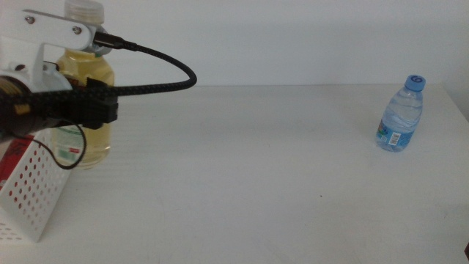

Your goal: Use arms to grab the bottles and put them into the dustbin to the left of the table.

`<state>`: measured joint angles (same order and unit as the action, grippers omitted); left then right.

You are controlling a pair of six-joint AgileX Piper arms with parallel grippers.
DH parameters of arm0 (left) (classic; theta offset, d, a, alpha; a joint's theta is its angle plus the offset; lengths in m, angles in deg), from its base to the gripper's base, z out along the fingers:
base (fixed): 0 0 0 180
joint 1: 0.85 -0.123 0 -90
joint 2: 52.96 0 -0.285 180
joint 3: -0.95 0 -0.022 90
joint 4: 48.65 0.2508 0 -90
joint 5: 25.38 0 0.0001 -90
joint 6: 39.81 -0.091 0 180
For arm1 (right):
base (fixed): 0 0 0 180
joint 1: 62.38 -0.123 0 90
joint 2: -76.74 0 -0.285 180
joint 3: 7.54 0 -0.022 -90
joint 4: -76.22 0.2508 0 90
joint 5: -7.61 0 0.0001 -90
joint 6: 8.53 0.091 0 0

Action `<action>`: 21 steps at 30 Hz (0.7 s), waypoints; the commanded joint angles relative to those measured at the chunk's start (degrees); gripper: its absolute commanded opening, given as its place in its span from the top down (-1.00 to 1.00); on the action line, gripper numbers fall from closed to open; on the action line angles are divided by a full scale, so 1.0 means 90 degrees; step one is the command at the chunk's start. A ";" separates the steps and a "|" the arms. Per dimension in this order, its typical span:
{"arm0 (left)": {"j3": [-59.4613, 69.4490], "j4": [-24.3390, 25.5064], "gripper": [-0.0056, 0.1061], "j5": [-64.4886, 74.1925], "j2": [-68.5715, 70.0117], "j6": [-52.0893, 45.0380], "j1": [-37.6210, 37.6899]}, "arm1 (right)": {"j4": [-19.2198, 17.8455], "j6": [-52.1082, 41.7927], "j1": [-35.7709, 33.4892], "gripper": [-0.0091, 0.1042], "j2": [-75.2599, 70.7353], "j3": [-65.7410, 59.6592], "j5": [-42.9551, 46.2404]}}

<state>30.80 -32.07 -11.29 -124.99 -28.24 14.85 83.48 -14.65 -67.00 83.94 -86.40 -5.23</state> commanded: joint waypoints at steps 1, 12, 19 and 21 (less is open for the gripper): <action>-0.0689 -0.0273 0.99 -0.0024 0.0248 -0.0571 0.0018 | -0.0063 -0.0061 0.0031 -0.22 -0.0173 0.0054 0.0446; -0.2557 0.0322 0.99 0.2493 -0.0304 -0.0762 0.0012 | -0.0063 -0.0061 0.0031 -0.22 -0.0173 0.0054 0.0446; -0.3748 0.1062 0.99 0.3558 -0.1143 -0.0762 -0.0028 | -0.0063 -0.0061 0.0031 -0.22 -0.0173 0.0054 0.0446; -0.4046 0.0994 0.99 0.3633 -0.1361 -0.0762 -0.0209 | -0.0063 -0.0061 0.0031 -0.22 -0.0173 0.0054 0.0446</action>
<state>-1.07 -26.44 25.96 -138.32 -35.22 13.75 83.48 -14.65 -67.00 83.94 -86.40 -5.23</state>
